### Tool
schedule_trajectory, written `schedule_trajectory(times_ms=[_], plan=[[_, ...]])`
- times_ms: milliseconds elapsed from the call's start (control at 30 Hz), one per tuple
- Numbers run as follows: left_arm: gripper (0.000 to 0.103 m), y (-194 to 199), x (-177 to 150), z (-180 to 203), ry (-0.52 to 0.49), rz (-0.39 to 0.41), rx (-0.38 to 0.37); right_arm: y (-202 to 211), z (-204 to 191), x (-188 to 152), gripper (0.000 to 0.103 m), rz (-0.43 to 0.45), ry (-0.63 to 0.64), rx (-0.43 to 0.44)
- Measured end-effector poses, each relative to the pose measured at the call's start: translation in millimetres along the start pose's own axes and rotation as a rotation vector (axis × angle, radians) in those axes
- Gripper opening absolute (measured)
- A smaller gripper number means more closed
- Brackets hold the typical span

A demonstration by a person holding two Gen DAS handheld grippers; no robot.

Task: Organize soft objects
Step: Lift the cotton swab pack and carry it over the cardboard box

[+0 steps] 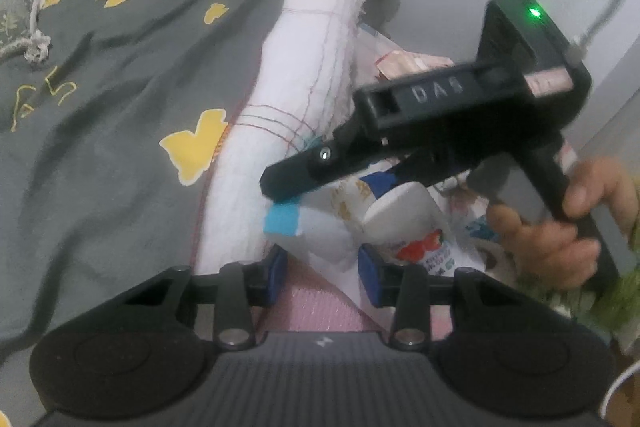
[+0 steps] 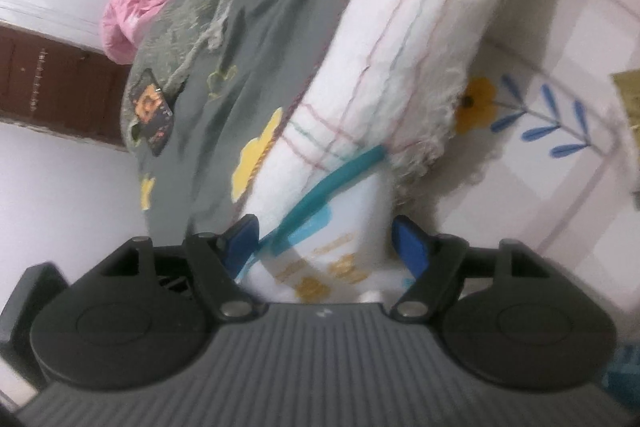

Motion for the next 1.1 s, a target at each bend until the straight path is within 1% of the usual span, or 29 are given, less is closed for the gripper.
schedule_trajectory(times_ms=[67, 133, 200, 267, 333, 400, 467, 600, 700, 800, 900, 1000, 1100], plan=[[0.039, 1.6, 2.7, 0.0, 0.01, 0.021, -0.008, 2.7, -4.4, -2.0, 0.074, 0.016, 0.015, -0.007], [0.039, 6.1, 6.3, 2.2, 0.008, 0.046, -0.014, 6.4, -11.1, -1.9, 0.07, 0.039, 0.012, -0.004], [0.038, 12.0, 10.9, 5.3, -0.001, 0.072, -0.022, 14.4, -14.3, -1.0, 0.058, 0.068, 0.001, 0.016], [0.039, 17.1, 15.0, 10.1, -0.021, 0.093, -0.01, 25.2, -23.5, -0.6, 0.053, 0.108, 0.021, 0.033], [0.038, 20.8, 18.0, 13.3, -0.037, 0.112, 0.008, 32.7, -33.5, -0.8, 0.05, 0.144, 0.053, 0.014], [0.037, 26.0, 20.0, 15.5, -0.047, 0.133, 0.021, 40.0, -40.7, -1.1, 0.044, 0.171, 0.065, 0.007], [0.036, 33.5, 23.1, 19.5, -0.062, 0.154, 0.023, 47.8, -47.7, -1.0, 0.043, 0.198, 0.074, -0.005], [0.034, 55.4, 32.0, 34.3, -0.103, 0.205, 0.025, 68.5, -67.8, -1.9, 0.042, 0.256, 0.087, 0.002], [0.034, 74.8, 38.3, 52.1, -0.144, 0.237, 0.012, 96.0, -82.5, -6.9, 0.042, 0.313, 0.091, 0.007], [0.034, 88.0, 43.2, 77.7, -0.19, 0.248, -0.02, 128.5, -91.8, -18.9, 0.042, 0.369, 0.068, 0.006], [0.033, 92.6, 45.9, 114.0, -0.254, 0.232, -0.079, 166.0, -88.2, -40.3, 0.042, 0.421, 0.014, -0.012], [0.033, 85.1, 43.7, 152.8, -0.318, 0.205, -0.155, 206.9, -68.5, -71.8, 0.042, 0.475, -0.067, -0.022], [0.033, 65.9, 35.6, 197.6, -0.379, 0.152, -0.242, 248.1, -37.5, -108.6, 0.042, 0.54, -0.167, -0.043]])
Point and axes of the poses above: each gripper's, at about its wrist camera, not at the fingertips, and y roughly against the way its jaws point, z to its right, x to its top, the point moved 5 cm from there along -y, roughly the way its jaws point, and after that the axes turned 13 degrees about -x, right-handed, at the moved point
